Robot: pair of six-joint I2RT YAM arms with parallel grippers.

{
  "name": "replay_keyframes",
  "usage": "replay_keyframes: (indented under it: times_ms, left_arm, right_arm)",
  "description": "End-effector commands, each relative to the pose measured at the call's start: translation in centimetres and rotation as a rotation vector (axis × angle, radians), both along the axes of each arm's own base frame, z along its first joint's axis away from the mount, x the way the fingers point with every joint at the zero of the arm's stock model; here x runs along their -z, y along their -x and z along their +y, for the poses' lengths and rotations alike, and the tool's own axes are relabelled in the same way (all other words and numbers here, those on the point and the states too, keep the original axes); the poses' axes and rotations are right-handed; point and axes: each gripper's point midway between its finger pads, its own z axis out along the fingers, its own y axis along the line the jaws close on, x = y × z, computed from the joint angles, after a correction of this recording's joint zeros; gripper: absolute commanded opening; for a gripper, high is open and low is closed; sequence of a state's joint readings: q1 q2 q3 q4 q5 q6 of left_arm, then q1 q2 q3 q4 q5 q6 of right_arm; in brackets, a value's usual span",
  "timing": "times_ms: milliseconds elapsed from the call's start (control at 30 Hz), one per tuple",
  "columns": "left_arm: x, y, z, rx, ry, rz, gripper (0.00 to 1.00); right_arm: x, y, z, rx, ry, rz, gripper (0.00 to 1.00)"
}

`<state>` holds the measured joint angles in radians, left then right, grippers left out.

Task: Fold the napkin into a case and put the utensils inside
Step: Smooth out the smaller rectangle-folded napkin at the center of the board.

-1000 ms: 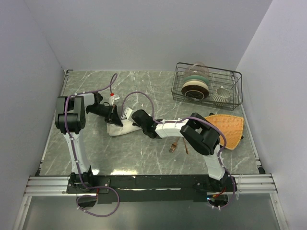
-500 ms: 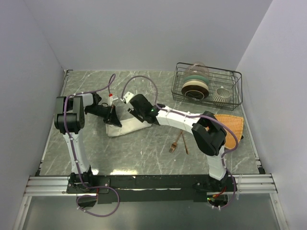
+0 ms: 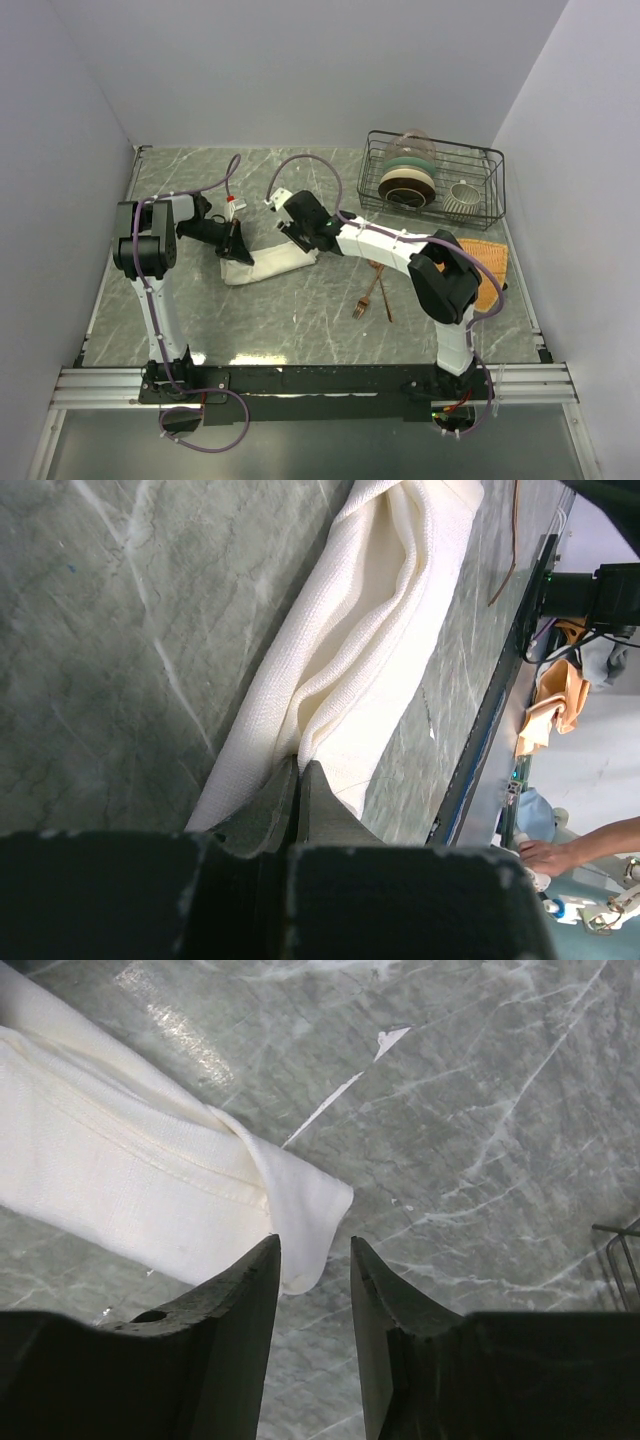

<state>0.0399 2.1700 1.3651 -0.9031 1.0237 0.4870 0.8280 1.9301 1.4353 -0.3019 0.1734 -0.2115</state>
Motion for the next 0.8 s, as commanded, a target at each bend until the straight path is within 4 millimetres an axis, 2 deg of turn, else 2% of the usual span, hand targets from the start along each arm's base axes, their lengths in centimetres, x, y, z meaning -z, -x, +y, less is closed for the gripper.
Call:
replay_keyframes:
  times_ms: [0,233,433,567,700,767]
  left_arm:
    - [2.9,0.0,2.1,0.036,-0.148,-0.056,0.01]
    - [2.9,0.1,2.1,0.038,-0.148,-0.056,0.01]
    - [2.9,0.1,2.1,0.039,-0.147,-0.059,0.01]
    - [2.9,0.2,2.1,0.04,-0.147,-0.058,0.01]
    - [3.0,0.3,2.1,0.04,-0.149,-0.057,0.01]
    - [3.1,0.3,2.1,0.038,-0.149,-0.055,0.01]
  right_arm:
    - [-0.3,-0.3,1.5,-0.033,-0.015,-0.025,0.41]
    - [1.7,0.2,2.0,-0.06,0.016,-0.015,0.39]
    - [2.9,-0.6,2.1,-0.053,0.061,-0.045,0.3]
    - [3.7,-1.0,1.7,-0.046,0.106,-0.093,0.19]
    - [4.3,-0.9,1.2,-0.053,0.161,-0.136,0.03]
    - [4.7,-0.5,1.2,-0.06,0.174,-0.138,0.0]
